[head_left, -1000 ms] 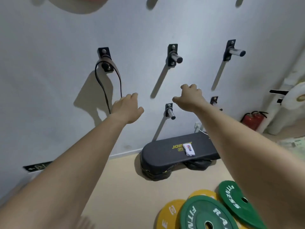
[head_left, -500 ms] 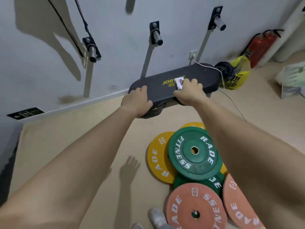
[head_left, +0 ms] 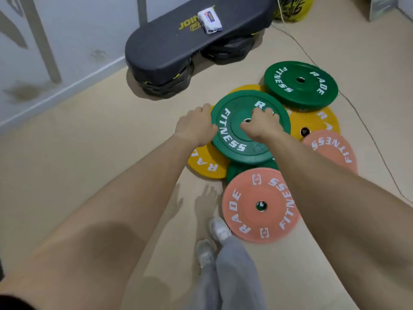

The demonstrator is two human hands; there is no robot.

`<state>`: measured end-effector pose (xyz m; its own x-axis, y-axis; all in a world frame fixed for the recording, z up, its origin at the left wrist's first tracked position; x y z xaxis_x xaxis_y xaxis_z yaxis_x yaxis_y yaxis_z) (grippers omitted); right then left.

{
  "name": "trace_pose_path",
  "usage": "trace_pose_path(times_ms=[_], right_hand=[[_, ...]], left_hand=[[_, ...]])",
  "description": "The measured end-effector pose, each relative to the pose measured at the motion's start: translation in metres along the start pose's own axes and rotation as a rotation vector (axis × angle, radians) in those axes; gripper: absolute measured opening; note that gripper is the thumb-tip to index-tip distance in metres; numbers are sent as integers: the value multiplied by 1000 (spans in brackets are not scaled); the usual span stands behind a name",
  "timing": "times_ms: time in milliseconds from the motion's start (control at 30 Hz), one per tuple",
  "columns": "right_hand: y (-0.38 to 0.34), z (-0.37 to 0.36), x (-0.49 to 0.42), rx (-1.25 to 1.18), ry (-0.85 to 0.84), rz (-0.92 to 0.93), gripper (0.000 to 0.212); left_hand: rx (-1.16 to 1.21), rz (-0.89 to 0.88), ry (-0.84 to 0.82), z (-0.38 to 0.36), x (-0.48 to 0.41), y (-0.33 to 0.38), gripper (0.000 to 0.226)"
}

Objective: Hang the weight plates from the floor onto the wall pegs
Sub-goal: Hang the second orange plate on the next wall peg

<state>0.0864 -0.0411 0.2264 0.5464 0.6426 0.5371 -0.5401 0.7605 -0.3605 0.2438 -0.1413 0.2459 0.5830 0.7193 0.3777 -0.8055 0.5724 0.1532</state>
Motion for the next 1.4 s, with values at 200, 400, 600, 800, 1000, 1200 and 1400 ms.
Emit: trace_pose_path(times_ms=[200, 400, 600, 800, 1000, 1200, 1400], right_hand=[[86, -59, 27, 2, -17, -46, 59], [174, -106, 25, -17, -27, -82, 55], [264, -154, -15, -100, 15, -51, 62], [357, -223, -85, -80, -18, -137, 63], [410, -279, -156, -56, 39, -126, 49], [432, -315, -203, -124, 190, -108, 56], [442, -341, -216, 44, 363, -31, 54]], left_hand=[[83, -63, -59, -93, 23, 40, 49], [28, -77, -91, -176, 28, 86, 54], [2, -63, -92, -276, 1, 124, 52], [-13, -30, -125, -384, -51, 137, 61], [-39, 89, -105, -472, -99, 117, 60], [26, 186, -72, -534, -128, 91, 67], [40, 227, 123, -553, -137, 81, 60]])
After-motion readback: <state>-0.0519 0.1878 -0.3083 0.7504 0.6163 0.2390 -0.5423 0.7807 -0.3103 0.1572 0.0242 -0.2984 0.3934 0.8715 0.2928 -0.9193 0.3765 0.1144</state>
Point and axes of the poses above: each hand's wrist, its own x-axis away from the middle knuckle, its own z-axis out of the back of the hand, y = z × x, the point moved 5 cm from there along -x, towards the middle knuckle, and after that the axes turned 4 degrees about -x, right-handed, at the moved point
